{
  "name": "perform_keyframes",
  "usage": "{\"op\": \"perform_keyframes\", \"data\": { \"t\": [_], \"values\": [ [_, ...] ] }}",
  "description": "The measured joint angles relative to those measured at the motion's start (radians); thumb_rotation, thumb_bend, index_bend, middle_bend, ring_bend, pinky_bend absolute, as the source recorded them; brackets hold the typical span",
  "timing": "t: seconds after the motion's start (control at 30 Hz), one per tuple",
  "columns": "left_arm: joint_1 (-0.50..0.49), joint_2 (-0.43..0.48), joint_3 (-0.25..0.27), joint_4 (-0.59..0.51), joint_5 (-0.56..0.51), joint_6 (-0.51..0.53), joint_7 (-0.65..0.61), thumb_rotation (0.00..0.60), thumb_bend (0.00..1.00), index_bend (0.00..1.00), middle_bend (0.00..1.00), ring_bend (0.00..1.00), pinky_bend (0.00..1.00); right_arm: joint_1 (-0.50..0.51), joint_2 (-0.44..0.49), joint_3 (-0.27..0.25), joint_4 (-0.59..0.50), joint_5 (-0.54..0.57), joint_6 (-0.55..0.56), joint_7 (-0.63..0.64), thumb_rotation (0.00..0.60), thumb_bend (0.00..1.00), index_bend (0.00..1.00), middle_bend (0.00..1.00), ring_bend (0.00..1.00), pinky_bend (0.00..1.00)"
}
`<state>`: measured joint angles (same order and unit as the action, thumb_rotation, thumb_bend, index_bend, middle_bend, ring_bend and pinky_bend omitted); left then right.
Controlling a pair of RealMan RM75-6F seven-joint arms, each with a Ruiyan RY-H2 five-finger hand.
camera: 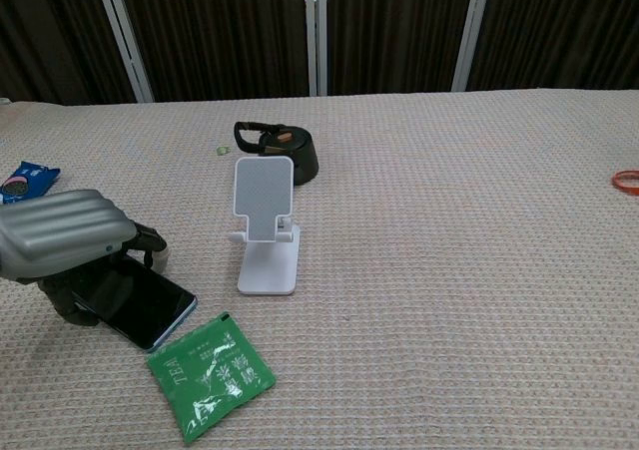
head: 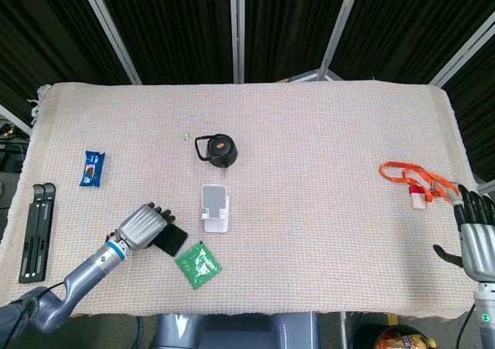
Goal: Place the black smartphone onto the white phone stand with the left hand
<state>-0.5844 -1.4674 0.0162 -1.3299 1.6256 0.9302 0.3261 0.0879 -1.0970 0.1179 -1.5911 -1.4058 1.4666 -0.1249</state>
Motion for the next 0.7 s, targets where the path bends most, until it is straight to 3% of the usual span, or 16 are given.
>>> {"op": "perform_keyframes", "data": {
  "t": [0.23, 0.43, 0.7],
  "values": [
    [0.009, 0.081, 0.008, -0.062, 0.045, 0.094, -0.042, 0.6, 0.0, 0.6, 0.53, 0.57, 0.56, -0.001, 0.005, -0.001, -0.008, 0.0, 0.0, 0.006, 0.6, 0.0, 0.0, 0.0, 0.0, 0.0],
    [-0.001, 0.182, -0.005, -0.134, 0.156, 0.232, -0.05, 0.6, 0.0, 0.6, 0.54, 0.58, 0.56, -0.004, 0.013, -0.003, -0.024, -0.01, 0.008, 0.013, 0.6, 0.0, 0.0, 0.0, 0.0, 0.0],
    [-0.037, 0.214, -0.041, -0.178, 0.213, 0.286, -0.026, 0.6, 0.0, 0.6, 0.54, 0.58, 0.56, -0.006, 0.019, -0.001, -0.024, -0.004, 0.009, 0.023, 0.6, 0.0, 0.0, 0.0, 0.0, 0.0]
  ]
}}
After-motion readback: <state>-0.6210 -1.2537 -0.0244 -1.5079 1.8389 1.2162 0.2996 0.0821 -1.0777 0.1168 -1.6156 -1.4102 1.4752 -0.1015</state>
